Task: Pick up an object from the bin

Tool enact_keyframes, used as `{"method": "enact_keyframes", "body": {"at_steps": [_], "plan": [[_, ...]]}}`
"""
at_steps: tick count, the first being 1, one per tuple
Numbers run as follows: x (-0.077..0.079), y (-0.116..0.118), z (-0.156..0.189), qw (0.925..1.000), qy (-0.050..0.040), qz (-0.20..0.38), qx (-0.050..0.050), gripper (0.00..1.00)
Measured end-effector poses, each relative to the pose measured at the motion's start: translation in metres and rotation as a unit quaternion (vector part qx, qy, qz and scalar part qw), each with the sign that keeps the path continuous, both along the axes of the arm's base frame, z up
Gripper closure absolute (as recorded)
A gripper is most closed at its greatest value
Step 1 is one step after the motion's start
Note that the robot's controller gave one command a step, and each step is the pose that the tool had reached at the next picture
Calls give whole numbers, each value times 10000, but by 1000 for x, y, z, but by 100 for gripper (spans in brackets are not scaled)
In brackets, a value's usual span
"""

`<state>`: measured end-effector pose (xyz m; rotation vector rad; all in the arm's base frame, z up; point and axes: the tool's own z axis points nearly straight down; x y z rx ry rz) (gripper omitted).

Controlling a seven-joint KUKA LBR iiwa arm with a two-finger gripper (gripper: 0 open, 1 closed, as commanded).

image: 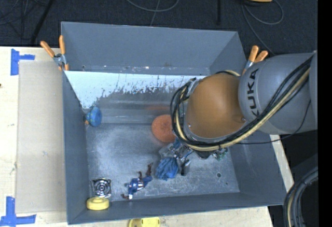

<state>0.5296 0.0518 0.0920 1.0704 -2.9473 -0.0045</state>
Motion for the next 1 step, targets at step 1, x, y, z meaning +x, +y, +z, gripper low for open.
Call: {"method": "enact_keyframes", "body": {"at_steps": [1], "plan": [[1,0,14,10000,-13,0,2,100]]}}
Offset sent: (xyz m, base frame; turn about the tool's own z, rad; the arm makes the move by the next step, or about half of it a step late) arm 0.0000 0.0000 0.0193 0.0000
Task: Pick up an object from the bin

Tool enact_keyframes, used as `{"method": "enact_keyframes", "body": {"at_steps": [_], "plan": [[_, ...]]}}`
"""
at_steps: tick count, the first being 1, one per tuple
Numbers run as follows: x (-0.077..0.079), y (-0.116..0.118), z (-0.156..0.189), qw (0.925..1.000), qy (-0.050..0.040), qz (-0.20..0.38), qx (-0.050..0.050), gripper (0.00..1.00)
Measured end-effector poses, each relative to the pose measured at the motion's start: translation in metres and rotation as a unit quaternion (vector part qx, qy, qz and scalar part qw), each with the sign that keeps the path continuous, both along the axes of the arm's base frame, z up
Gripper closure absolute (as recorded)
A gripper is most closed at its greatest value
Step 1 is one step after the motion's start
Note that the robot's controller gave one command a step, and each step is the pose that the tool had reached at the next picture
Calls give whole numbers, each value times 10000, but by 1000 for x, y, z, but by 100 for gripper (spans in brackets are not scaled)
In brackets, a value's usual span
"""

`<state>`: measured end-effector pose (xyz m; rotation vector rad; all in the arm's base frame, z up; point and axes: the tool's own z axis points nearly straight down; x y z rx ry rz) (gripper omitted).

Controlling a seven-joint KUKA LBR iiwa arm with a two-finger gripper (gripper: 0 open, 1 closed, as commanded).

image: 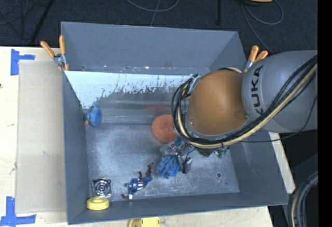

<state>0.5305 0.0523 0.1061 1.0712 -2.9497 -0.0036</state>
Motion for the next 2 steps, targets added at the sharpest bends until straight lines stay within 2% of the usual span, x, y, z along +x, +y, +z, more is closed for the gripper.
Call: {"method": "enact_keyframes", "body": {"at_steps": [1,2], "plan": [[-1,0,21,10000,19,0,0,100],[1,0,41,10000,-23,-9,1,100]]}}
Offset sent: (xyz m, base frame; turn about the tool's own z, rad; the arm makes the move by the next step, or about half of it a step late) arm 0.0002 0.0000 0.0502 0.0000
